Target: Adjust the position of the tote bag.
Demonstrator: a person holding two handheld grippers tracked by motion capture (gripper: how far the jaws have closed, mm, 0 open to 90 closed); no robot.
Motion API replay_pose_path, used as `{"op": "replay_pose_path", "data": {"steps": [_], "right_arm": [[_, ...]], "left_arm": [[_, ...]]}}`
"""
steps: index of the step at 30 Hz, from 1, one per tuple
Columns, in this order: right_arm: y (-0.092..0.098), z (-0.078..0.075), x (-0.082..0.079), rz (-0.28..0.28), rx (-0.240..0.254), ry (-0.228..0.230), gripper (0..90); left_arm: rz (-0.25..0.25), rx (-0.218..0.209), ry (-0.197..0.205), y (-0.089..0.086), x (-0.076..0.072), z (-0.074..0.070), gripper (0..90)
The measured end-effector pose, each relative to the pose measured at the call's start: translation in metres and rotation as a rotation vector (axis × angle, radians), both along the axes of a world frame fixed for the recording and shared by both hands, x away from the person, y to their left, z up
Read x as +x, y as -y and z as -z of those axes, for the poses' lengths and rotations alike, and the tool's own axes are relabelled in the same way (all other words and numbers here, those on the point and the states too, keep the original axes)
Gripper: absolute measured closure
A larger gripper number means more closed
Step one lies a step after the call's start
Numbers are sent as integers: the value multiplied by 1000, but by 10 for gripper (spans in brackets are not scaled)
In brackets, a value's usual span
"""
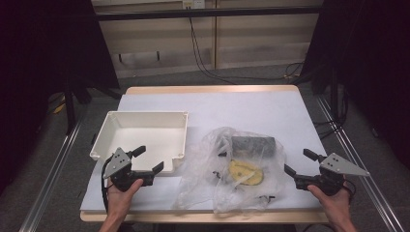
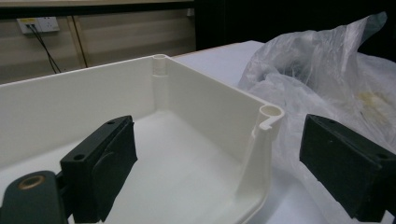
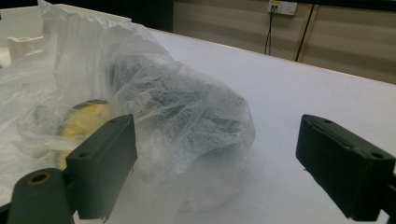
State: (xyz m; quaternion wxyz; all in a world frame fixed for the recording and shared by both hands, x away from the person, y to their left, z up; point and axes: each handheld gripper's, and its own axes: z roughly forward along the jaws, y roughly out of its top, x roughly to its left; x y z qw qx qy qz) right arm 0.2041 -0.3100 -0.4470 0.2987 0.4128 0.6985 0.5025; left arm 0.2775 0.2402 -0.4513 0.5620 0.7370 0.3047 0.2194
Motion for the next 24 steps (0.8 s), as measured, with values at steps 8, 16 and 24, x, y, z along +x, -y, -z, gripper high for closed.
{"op": "replay_pose_path", "data": {"steps": [8, 16, 24], "right_arm": [[-8, -4, -1, -54, -2, -15, 162], [-24, -2, -1, -122, 0, -56, 234], [-43, -10, -2, -198, 27, -138, 384]], "left_arm": [[14, 36, -18, 3, 1, 1, 107], [63, 27, -44, 3, -3, -3, 86], [86, 36, -76, 5, -15, -1, 87]]}}
